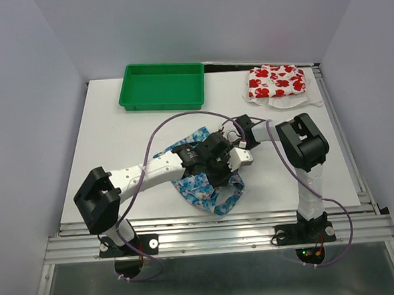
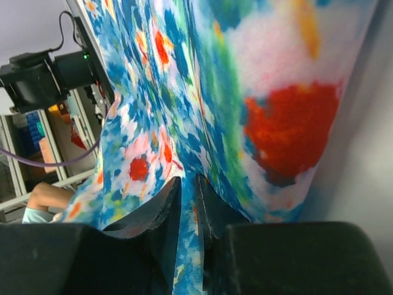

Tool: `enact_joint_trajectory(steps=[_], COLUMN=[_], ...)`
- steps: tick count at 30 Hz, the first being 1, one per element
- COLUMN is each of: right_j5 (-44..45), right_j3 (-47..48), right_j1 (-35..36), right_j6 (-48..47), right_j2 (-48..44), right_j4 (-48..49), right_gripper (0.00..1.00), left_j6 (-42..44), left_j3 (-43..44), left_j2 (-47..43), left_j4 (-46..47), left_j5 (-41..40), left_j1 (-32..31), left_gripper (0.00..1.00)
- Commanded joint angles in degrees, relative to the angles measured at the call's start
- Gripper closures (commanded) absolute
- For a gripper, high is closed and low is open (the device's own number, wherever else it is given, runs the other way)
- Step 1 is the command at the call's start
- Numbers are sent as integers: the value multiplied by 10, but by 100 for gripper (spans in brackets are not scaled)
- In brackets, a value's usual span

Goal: Fold and stack the skirts
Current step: Fold the skirt

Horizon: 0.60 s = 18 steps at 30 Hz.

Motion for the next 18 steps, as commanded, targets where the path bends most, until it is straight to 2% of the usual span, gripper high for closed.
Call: enact_joint_trajectory(steps=[1, 4, 11, 14, 18], right_j5=[166, 172, 182, 184, 186], right_j3=[-37, -44, -52, -48, -41], right_j1=[9, 9, 9, 9, 9], right_j6=[-85, -101, -111, -109, -105], right_j2=[20, 9, 4, 6, 9], right_j4=[-34, -39, -51, -53, -56], right_gripper=[77, 77, 77, 77, 77], left_j6=[25, 60, 145, 136, 82], left_j3=[24, 29, 51, 51, 25], left_j2=[-13, 9, 62, 60, 40], left_j4=[-18, -32, -53, -48, 6], left_j5=[108, 151, 177, 201, 173], left_j1=[57, 111, 196, 192, 145], left_gripper=[100, 100, 100, 100, 100])
